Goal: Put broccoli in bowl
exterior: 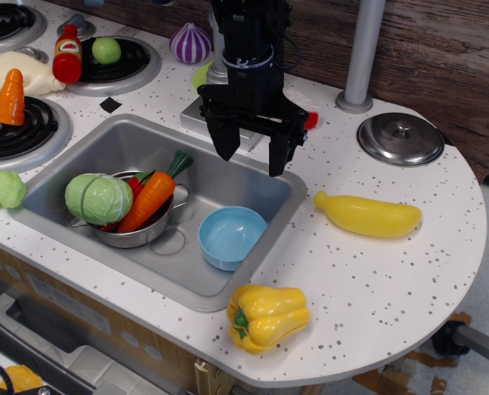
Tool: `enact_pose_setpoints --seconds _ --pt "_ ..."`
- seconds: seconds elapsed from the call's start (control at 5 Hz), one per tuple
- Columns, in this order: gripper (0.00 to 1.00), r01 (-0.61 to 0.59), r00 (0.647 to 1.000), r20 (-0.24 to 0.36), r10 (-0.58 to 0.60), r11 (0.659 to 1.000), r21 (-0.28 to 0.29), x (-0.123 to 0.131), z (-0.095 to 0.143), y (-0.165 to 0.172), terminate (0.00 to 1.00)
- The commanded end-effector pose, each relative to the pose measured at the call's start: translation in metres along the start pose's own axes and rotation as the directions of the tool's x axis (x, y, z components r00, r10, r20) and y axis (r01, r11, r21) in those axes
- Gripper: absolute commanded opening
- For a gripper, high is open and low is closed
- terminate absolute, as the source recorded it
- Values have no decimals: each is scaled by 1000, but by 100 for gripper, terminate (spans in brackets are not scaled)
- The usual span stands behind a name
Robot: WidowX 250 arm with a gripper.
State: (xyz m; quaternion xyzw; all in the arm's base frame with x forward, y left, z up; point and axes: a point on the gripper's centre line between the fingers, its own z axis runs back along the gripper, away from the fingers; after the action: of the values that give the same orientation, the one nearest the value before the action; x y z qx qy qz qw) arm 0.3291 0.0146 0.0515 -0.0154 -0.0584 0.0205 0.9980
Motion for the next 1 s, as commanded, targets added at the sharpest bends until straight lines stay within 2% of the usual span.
enact_pose_setpoints --seconds 0.0,0.2,0.4,0.6,0.8 --pt "100 0 1000 0 0 1000 0 0 0 0 0" --pt "100 29 999 37 -33 995 95 -18 18 31 0" --pt "100 71 997 23 -75 987 147 -41 34 70 0" --pt "100 163 987 -19 -162 966 200 -65 57 116 0" --pt "100 300 954 -56 -295 927 224 -87 69 151 0"
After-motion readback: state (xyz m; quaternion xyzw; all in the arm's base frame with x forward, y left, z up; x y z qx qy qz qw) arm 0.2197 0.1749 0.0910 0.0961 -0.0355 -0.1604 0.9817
